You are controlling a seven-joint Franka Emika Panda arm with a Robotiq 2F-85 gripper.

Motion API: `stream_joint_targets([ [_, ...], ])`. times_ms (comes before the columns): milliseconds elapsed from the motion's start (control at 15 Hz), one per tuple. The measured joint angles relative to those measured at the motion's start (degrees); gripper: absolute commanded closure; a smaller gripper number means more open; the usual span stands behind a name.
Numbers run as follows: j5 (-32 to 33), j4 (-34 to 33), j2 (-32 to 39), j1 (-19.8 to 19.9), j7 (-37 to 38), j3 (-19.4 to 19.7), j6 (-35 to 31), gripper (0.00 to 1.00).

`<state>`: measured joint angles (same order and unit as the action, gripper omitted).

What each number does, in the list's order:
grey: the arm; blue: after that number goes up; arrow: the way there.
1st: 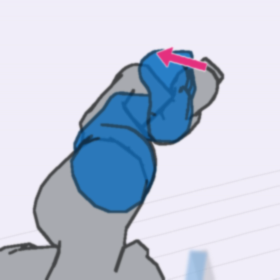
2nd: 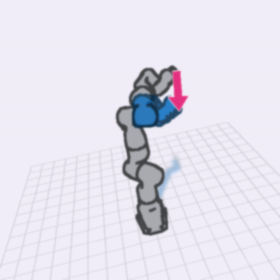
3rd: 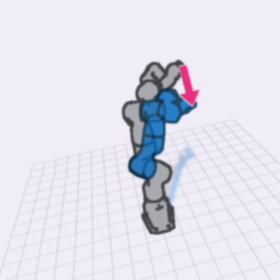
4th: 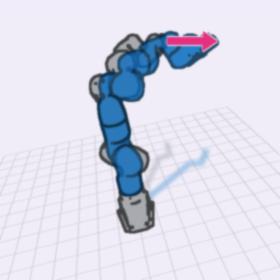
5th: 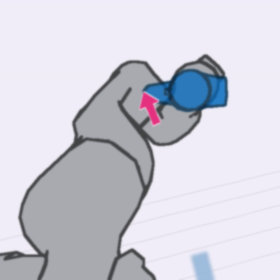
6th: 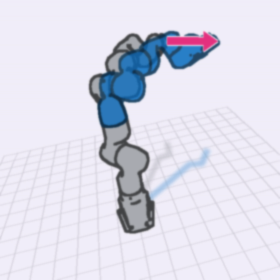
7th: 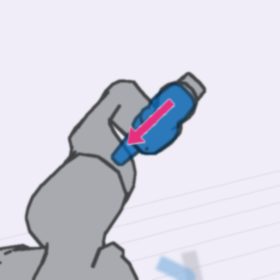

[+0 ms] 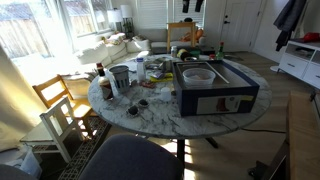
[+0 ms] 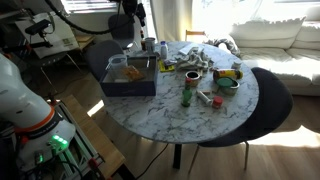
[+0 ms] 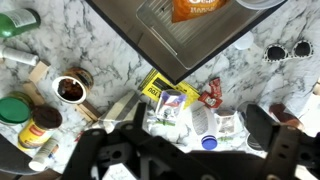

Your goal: Put the white bottle next to the green bottle

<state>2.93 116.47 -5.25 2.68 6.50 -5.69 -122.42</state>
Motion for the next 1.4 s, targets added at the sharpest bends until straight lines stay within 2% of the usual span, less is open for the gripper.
stream_joint_targets([
  [467,0.0,-13.8,15.6,-1.1,-8.2,0.3,2.3,0.00],
  [1133,0.0,-15.9,16.9,-1.3,-8.6,0.5,3.2,0.00],
  [1400,0.2,-18.6,20.1,-1.2,-16.6,1.2,2.6,0.00],
])
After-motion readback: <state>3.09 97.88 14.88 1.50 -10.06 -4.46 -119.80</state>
